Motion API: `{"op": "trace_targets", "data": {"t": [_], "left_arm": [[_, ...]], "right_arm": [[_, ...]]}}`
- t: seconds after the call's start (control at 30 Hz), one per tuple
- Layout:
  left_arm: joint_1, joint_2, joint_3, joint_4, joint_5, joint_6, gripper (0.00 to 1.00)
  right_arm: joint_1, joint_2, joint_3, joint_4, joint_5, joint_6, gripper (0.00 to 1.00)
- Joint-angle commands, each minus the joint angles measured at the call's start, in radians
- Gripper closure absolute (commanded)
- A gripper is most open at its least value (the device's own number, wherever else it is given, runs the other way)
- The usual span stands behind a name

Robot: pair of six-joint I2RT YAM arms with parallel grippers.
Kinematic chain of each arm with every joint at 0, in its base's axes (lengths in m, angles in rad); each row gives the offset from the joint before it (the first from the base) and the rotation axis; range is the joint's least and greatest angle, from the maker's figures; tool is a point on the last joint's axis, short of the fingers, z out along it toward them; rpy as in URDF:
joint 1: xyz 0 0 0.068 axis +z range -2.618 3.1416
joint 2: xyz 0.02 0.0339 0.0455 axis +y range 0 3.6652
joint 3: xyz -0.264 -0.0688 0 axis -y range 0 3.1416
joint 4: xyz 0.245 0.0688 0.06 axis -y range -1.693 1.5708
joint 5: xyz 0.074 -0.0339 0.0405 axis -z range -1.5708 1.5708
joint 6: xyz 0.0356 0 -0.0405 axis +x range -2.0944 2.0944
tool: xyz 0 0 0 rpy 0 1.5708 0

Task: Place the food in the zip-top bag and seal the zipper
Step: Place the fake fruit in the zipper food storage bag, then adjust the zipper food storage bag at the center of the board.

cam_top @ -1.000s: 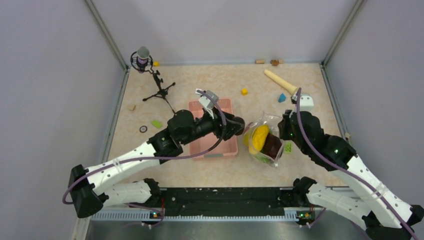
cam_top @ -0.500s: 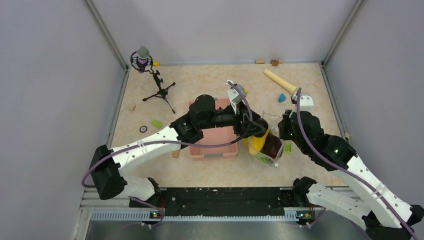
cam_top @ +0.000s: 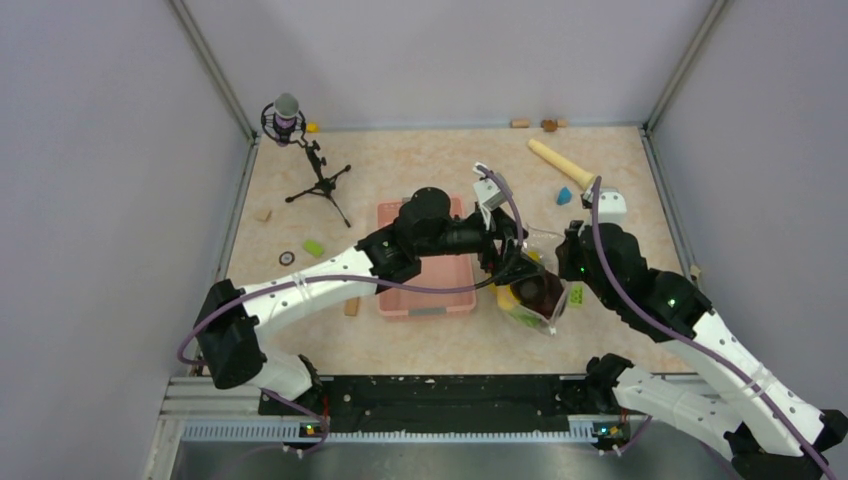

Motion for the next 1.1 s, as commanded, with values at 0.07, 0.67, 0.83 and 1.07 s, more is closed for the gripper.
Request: {"op": "trace_targets", "data": {"t": [0.07,0.67,0.83,1.07], "left_arm": [[-0.011,-0.030,0.037,-0.018,-0.053,0.033,0.03],[-0.061,-0.140,0.003,-0.312,-0.498,0.095,0.03],[-0.083,-0.116,0.003,-0.320,-0.489,0.070,0.03],[-0.118,-0.033,0.065,-0.358,-0.469,0.065,0.23]], "right_arm": [[-0.001,-0.012,0.005,0.022,0.007,-0.003,0.95],[-0.001,-0.010,0.005,0.022,0.012,-0.003,0.95],[-0.001,-0.009,0.005,0.022,0.012,-0.004,0.95],[-0.001,-0.008,0.005,0.022,0.009,-0.006,0.95]]}}
